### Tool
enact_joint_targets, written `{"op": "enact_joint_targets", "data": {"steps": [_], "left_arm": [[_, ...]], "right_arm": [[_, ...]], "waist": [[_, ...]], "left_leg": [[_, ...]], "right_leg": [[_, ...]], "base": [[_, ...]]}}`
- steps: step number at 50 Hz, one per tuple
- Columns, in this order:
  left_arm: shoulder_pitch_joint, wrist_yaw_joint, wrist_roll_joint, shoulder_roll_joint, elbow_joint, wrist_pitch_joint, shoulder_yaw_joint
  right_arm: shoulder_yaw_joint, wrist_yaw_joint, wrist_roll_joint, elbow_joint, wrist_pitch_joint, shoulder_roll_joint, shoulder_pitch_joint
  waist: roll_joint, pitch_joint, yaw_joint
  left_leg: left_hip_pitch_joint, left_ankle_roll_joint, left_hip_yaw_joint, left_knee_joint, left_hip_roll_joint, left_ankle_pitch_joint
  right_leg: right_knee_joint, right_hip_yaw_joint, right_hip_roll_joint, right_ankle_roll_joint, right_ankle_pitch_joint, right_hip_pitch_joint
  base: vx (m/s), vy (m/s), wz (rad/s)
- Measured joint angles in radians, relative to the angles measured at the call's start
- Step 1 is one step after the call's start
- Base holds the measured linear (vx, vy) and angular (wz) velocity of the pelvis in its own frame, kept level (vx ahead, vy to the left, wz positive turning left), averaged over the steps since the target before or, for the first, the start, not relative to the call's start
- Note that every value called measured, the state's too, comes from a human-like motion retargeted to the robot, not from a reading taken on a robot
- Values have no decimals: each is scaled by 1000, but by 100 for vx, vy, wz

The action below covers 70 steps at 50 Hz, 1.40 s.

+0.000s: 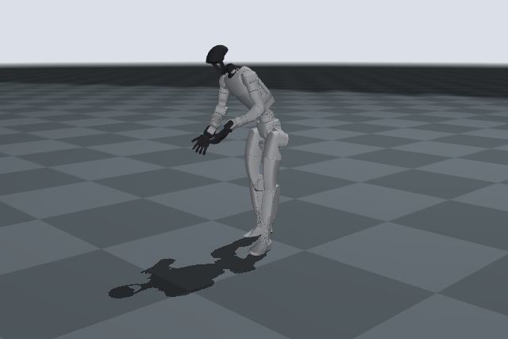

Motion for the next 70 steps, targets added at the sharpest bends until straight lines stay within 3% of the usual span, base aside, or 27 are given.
{"op": "enact_joint_targets", "data": {"steps": [4,7,9,10,11,12,13,15,18,22,25,28,32,35,38,40,42,48,51,54,58,60,62,65,67,68,70], "left_arm": [[259,-153,-43,128,-302,18,5],[406,-252,-76,179,-437,15,14],[428,-216,42,192,-472,35,13],[419,-195,48,179,-486,30,9],[375,-165,51,161,-483,14,8],[323,-144,41,139,-474,9,7],[256,-140,6,107,-450,26,4],[88,-134,-10,50,-358,52,15],[-182,-246,-372,-104,-136,-108,64],[-513,-44,-85,-126,303,-29,101],[-524,-22,-86,-98,299,-32,95],[-315,-107,-99,-13,52,9,54],[15,-218,-97,90,-224,123,21],[186,-309,-67,136,-307,96,24],[220,-377,-227,103,-332,52,37],[142,-291,-140,97,-293,74,29],[16,-221,-183,57,-242,41,21],[-518,-67,-87,-48,225,-34,74],[-651,-17,-86,-63,373,-67,67],[-570,-54,-103,-20,235,-63,34],[-214,-177,-115,93,-178,-8,0],[-20,-201,-150,129,-330,40,-5],[129,-206,-199,132,-413,32,4],[235,-172,-188,121,-457,66,13],[200,-177,-129,114,-448,90,-4],[160,-165,-138,92,-431,64,-15],[73,85,-141,54,-405,89,-88]], "right_arm": [[90,74,121,-317,-19,-96,194],[133,215,20,-475,0,-141,200],[152,317,-198,-513,35,-163,129],[153,299,-219,-516,28,-154,99],[155,126,-474,-455,25,-156,21],[151,28,-532,-413,13,-146,-33],[135,79,-196,-410,-15,-111,-40],[104,39,-37,-268,-16,-83,-146],[41,-3,110,114,-47,-23,-345],[-67,-104,112,463,-18,10,-510],[-68,-114,129,325,-67,-14,-431],[26,-21,187,-32,-77,-103,-184],[97,128,185,-361,-19,-202,112],[67,348,-24,-427,38,-248,212],[6,329,52,-380,17,-210,222],[-4,235,130,-318,24,-182,156],[-4,121,244,-223,-31,-140,48],[-14,24,138,352,11,-57,-425],[-54,-51,142,495,-22,-47,-520],[-31,-74,194,313,-79,-85,-405],[43,-24,262,-192,-142,-196,-46],[59,7,329,-408,-159,-237,137],[43,20,390,-536,-189,-247,267],[2,-18,414,-615,-198,-250,349],[-2,57,274,-576,-115,-280,285],[-11,28,373,-538,-182,-253,260],[-4,-41,370,-417,-157,-221,152]], "waist": [[-42,-8,0],[-77,-5,16],[-94,-3,43],[-99,-2,59],[-101,-1,81],[-100,-1,100],[-94,-2,117],[-79,-4,155],[-53,-5,201],[-32,-2,221],[-30,-4,213],[-37,-5,198],[-50,-6,182],[-55,-6,168],[-56,-6,154],[-57,-7,148],[-58,-7,148],[-51,-4,175],[-50,-4,190],[-60,-7,194],[-81,-11,187],[-85,-11,180],[-85,-11,174],[-80,-8,169],[-81,-6,176],[-83,-7,179],[-98,-2,193]], "left_leg": [[-20,0,3,0,7,-10],[-26,0,22,0,22,-19],[-24,0,42,0,28,-27],[-27,0,52,0,29,-31],[-34,0,60,0,28,-32],[-42,0,66,0,26,-34],[-53,0,69,0,20,-33],[-77,0,71,0,10,-29],[-118,0,60,0,0,-19],[-138,0,43,0,-5,-15],[-152,0,30,0,3,-17],[-138,0,26,0,7,-24],[-118,0,27,0,5,-39],[-109,0,26,0,4,-50],[-106,0,27,0,-6,-58],[-105,0,30,0,-15,-61],[-111,0,34,0,-24,-62],[-150,0,44,0,-45,-52],[-170,0,43,0,-43,-48],[-178,0,39,0,-42,-50],[-165,0,27,0,-49,-63],[-153,0,18,0,-58,-73],[-145,0,6,0,-66,-82],[-128,0,-10,0,-77,-93],[-117,0,-19,0,-78,-98],[-117,0,-22,0,-80,-98],[-100,0,-26,0,-81,-104]], "right_leg": [[-35,-4,22,0,20,0],[-43,-14,32,0,19,-9],[-43,-39,19,0,13,-15],[-42,-60,10,0,13,-21],[-41,-86,-2,0,16,-30],[-40,-113,-14,0,22,-38],[-40,-141,-26,0,32,-46],[-43,-185,-44,0,55,-62],[-53,-219,-49,0,85,-88],[-69,-236,-44,0,99,-92],[-73,-251,-33,0,106,-99],[-72,-267,-27,0,115,-86],[-66,-281,-34,0,129,-74],[-58,-290,-40,0,136,-71],[-49,-305,-50,0,140,-73],[-45,-314,-62,0,138,-74],[-44,-324,-72,0,138,-81],[-62,-335,-89,0,144,-111],[-79,-338,-80,0,146,-121],[-93,-350,-74,0,144,-119],[-91,-390,-81,0,142,-97],[-82,-417,-92,0,141,-84],[-68,-444,-103,0,139,-76],[-49,-477,-116,0,133,-59],[-41,-492,-122,0,126,-45],[-41,-501,-122,0,125,-42],[-37,-508,-132,0,108,-25]], "base": [[13,13,-12],[10,10,-51],[9,12,-65],[4,15,-57],[0,15,-47],[-4,16,-31],[-6,16,-15],[-11,14,2],[-13,9,18],[-4,3,21],[4,-1,6],[11,-1,1],[15,6,-7],[11,9,-10],[2,12,-5],[-2,13,-4],[-6,12,-5],[-12,8,-4],[-5,1,-2],[3,0,3],[15,4,17],[21,9,27],[20,10,32],[15,7,31],[8,2,21],[0,0,0],[7,-3,8]]}}
